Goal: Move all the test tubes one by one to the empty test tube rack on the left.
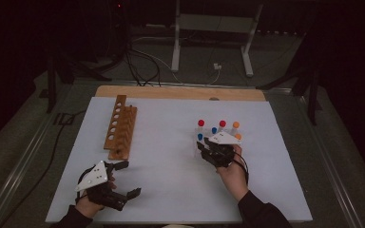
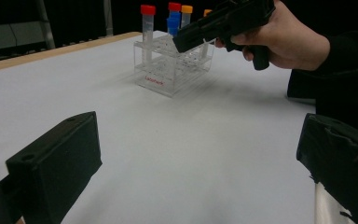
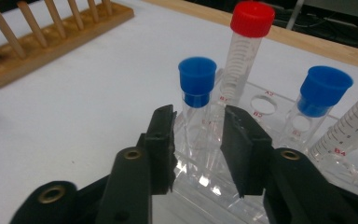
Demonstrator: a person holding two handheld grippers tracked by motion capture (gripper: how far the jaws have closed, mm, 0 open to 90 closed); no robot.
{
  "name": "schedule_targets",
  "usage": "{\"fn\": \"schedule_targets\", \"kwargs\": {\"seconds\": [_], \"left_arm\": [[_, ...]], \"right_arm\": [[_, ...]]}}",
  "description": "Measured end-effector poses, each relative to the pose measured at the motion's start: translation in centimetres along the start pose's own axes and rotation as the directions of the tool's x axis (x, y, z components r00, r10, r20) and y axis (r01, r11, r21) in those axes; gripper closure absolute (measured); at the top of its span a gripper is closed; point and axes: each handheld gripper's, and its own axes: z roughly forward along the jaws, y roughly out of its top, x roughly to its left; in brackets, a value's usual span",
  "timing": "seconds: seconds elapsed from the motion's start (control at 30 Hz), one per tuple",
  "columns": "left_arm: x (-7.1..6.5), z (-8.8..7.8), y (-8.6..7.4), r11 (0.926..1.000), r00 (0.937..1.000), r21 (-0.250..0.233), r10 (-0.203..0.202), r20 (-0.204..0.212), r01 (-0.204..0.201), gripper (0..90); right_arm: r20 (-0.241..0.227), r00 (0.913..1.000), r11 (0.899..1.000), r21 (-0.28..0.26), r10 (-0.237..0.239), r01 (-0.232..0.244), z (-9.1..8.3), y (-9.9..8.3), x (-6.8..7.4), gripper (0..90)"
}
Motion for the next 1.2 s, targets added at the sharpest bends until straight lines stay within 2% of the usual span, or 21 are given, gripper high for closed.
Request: {"fn": "schedule_targets", "kwargs": {"seconds": [0.17, 0.23, 0.63, 1.1, 1.2], "left_arm": [[0.0, 0.0, 0.0, 1.0, 1.0, 0.0, 0.0, 0.0, 0.0, 0.5], [0.0, 0.0, 0.0, 1.0, 1.0, 0.0, 0.0, -0.001, 0.0, 0.5], [0.0, 0.0, 0.0, 1.0, 1.0, 0.002, 0.0, 0.0, 0.0, 0.5], [0.0, 0.0, 0.0, 1.0, 1.0, 0.003, 0.0, 0.001, 0.0, 0.5], [0.0, 0.0, 0.0, 1.0, 1.0, 0.004, -0.002, 0.001, 0.002, 0.5]], "right_arm": [[-0.009, 0.9999, 1.0, 0.008, 0.008, -0.008, 0.3, 0.1, 0.0, 71.5], [-0.01, 0.9999, 1.0, 0.007, -0.002, 0.002, 0.4, 0.2, 0.1, 74.8], [-0.003, 1.0, 1.0, 0.003, -0.004, 0.004, 0.6, 0.2, 0.2, 76.7], [0.005, 0.9995, 0.998, -0.061, -0.03, 0.03, -1.1, 1.4, 0.2, 76.7], [0.006, 0.9994, 0.995, -0.093, -0.035, 0.035, -2.0, 2.0, 0.1, 76.7]]}}
